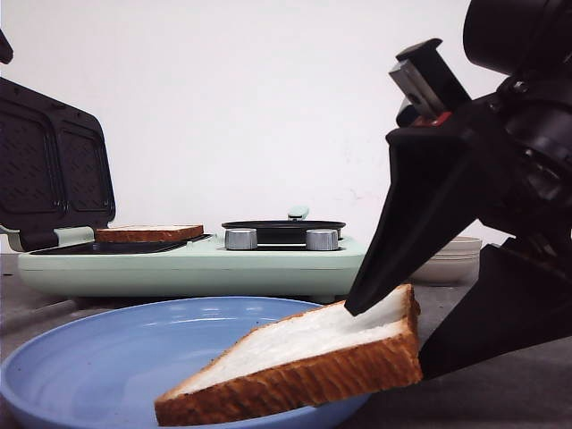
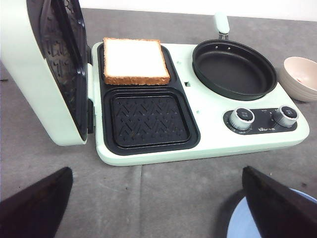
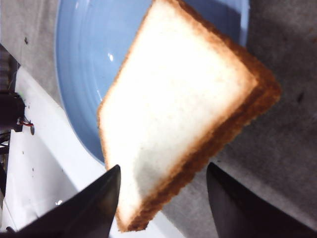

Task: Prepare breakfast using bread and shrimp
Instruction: 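Reach the right gripper down to the bread slice on the blue plate, then grasp the bread edge with the right gripper and lift it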

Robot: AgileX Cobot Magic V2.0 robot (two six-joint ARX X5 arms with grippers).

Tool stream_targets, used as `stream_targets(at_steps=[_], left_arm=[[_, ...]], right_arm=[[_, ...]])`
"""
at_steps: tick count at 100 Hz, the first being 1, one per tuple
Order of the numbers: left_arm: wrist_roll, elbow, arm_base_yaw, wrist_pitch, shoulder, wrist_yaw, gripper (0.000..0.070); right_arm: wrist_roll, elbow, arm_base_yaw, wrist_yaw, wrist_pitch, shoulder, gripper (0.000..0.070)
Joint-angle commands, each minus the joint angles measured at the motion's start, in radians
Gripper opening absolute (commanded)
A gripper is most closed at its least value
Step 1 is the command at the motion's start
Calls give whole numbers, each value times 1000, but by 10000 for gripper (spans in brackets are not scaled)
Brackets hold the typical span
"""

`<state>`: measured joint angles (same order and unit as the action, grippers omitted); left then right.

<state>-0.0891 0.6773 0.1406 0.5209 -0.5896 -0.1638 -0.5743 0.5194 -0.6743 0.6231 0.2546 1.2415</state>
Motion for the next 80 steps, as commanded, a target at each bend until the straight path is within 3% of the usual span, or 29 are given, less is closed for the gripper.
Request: stream_targets(at_steps=[1,12,80], left_arm=[[-2,3,2,-11,-3,-5,700],[-2,3,2,-11,-3,-5,700],[-2,3,2,-13,-3,-5,700]], right_arm=[[-2,5,-11,-3,-16,15,242],[-2,5,-11,-3,-26,15,3],[-40,6,-9,8,-77,-117,0]])
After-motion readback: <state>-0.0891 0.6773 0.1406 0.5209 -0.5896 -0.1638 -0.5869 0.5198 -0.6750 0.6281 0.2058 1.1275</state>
